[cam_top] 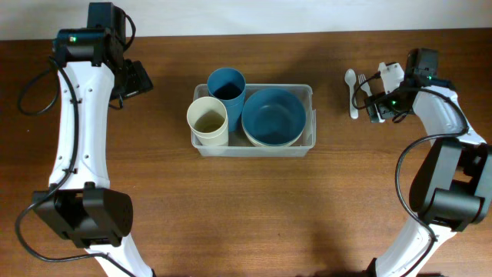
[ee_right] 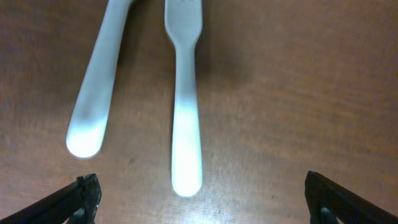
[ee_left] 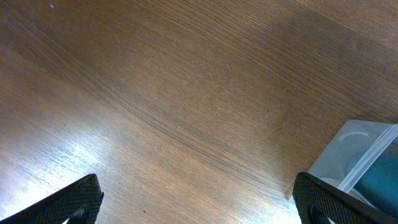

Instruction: Pack container

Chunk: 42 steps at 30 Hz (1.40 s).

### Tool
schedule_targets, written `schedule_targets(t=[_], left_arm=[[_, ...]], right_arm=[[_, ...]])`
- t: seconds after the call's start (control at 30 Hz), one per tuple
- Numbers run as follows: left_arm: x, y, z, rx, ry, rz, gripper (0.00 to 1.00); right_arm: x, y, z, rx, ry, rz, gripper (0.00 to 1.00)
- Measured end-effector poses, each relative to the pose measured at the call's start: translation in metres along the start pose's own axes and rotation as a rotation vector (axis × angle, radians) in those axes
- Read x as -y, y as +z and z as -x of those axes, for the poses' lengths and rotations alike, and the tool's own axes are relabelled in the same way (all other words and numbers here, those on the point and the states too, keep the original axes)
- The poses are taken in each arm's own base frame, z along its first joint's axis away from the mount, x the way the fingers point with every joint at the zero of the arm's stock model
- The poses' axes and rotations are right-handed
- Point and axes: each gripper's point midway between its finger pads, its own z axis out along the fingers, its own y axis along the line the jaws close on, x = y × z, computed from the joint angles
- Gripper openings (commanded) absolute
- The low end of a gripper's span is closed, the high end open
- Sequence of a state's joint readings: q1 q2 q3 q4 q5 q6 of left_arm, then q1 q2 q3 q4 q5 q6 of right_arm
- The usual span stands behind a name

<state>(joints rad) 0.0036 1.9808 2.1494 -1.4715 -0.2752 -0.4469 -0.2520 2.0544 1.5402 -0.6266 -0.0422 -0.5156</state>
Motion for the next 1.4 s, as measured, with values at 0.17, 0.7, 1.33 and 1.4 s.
schedule_targets(t=[0.17,0.7,1.33,1.4], left_arm=[[0.000,0.000,0.000,0.000,0.000,-0.001,1.00],[0.000,0.000,0.000,0.000,0.000,0.000,1.00],[0.000,0.000,0.000,0.000,0.000,-0.001,1.00],[0.000,0.000,0.000,0.000,0.000,0.000,1.00]], right_arm=[[0.008,-0.001,0.018,0.077,-0.004,-0.030,0.99],[0.008,0.034,0.027,0.125,-0.007,-0.020,0.99],[0.002,0.039,0.031,0.153,-0.015,0.018,0.99],[-0.001,0.043,0.027,0.136,-0.014,0.027,0.99]])
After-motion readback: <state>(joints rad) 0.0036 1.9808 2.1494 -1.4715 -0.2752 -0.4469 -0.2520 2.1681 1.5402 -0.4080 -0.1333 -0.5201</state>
